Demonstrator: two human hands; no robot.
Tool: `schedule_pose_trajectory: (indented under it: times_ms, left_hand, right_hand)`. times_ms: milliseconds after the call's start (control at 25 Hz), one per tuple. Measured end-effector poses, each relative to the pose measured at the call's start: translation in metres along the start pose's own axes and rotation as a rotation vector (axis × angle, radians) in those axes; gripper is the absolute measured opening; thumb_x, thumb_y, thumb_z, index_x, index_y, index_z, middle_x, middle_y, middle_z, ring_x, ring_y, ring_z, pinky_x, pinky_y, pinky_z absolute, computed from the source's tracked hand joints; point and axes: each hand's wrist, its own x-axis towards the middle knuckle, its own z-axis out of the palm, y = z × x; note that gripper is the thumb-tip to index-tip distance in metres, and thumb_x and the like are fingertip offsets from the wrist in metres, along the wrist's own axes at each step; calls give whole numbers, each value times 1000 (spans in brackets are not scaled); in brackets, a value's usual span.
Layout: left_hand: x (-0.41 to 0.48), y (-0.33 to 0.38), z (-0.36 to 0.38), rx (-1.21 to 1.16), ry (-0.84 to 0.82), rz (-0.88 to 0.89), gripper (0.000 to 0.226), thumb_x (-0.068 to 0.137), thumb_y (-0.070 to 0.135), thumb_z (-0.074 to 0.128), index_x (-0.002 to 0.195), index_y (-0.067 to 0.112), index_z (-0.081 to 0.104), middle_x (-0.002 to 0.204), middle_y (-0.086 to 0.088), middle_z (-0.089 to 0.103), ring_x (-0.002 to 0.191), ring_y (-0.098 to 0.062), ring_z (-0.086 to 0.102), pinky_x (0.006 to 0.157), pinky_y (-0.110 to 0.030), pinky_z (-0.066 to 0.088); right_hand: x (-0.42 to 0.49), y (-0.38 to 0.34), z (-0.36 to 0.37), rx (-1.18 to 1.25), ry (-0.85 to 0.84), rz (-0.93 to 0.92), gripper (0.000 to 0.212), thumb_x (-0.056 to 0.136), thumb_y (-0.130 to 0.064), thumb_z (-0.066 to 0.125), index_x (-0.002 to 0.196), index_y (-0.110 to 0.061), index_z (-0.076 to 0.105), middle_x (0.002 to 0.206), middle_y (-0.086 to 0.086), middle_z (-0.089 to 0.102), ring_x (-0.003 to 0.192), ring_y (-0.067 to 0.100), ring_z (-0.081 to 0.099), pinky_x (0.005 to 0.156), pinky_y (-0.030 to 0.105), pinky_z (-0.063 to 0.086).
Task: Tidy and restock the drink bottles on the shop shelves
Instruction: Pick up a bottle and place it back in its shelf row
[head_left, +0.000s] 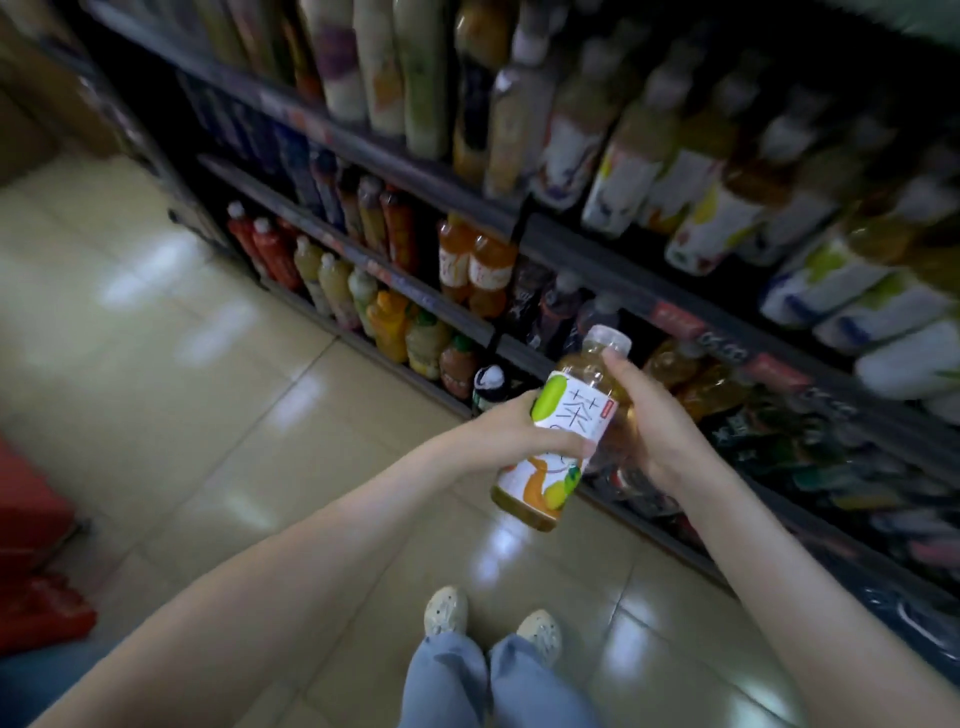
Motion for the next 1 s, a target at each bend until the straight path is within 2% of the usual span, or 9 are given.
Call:
schedule_pose_trajectory:
  times_ms: [80, 200, 320, 520, 600, 720, 800, 880, 1000]
  left_hand:
    - [-7, 26, 20, 29, -16, 6, 42, 74, 29, 76, 112, 22, 60, 105, -3, 72, 95, -22, 69, 91, -40, 53]
    - [-7, 60, 50, 72, -83, 40, 43, 78, 33, 70, 117, 19, 58, 109, -7, 70, 100, -25, 67, 91, -38, 53]
    - [4, 82, 80, 35, -65, 54, 59, 75, 49, 70, 123, 18, 56, 113, -8, 69, 104, -27, 66, 97, -46, 49]
    - [26, 119, 114, 136, -15, 124, 74, 69, 63, 71, 128, 25, 50, 113, 0, 69, 100, -19, 68, 94, -45, 51]
    - [32, 129, 117, 275, 18, 165, 58, 72, 59, 72, 119, 31, 52, 109, 4, 68, 95, -14, 68, 88, -39, 55]
    - [43, 140, 113, 377, 35, 240, 40, 77, 47, 73, 109, 30, 56, 99, 7, 69, 87, -11, 69, 81, -34, 57]
    - [49, 145, 105, 417, 26, 272, 41, 78, 45, 74, 111, 30, 55, 100, 6, 70, 88, -11, 69, 83, -35, 56]
    - [55, 149, 90, 485, 6, 280, 46, 78, 45, 73, 116, 29, 53, 105, 5, 68, 92, -12, 67, 86, -37, 55]
    - [62, 152, 57, 591, -46, 273, 54, 78, 48, 73, 123, 31, 50, 111, 12, 65, 96, -5, 65, 87, -33, 54]
  right_hand:
    - [-24, -11, -19, -44, -28, -83, 36, 89, -42, 60, 114, -16, 59, 104, 8, 71, 94, 26, 67, 77, 38, 54]
    - [-56, -22, -49, -46, -16, -160, 39, 83, -30, 70, 117, -22, 53, 105, 6, 71, 91, 23, 70, 78, 37, 57]
    - [-74, -38, -83, -10, 19, -228, 39, 83, -32, 71, 117, -23, 56, 104, 4, 72, 88, 19, 71, 70, 30, 56]
    - [-87, -62, -129, 18, 65, -324, 45, 78, -40, 72, 118, -22, 58, 103, 3, 72, 91, 20, 71, 76, 36, 56]
    - [-88, -67, -141, -8, 154, -391, 52, 70, -48, 73, 114, -20, 62, 102, 1, 72, 94, 18, 69, 84, 35, 54]
    - [-85, -71, -151, -76, 278, -495, 34, 78, -42, 70, 106, -27, 61, 103, -8, 67, 96, 8, 64, 80, 24, 50]
    - [-79, -74, -150, -135, 307, -534, 29, 79, -42, 68, 105, -34, 58, 103, -15, 64, 96, 0, 60, 74, 17, 45]
    - [-68, -79, -145, -153, 318, -515, 30, 77, -49, 66, 103, -40, 55, 104, -16, 63, 97, 1, 59, 73, 17, 43]
    - [-47, -93, -133, -231, 336, -486, 36, 73, -55, 67, 102, -35, 59, 100, -13, 67, 92, 4, 63, 72, 20, 46]
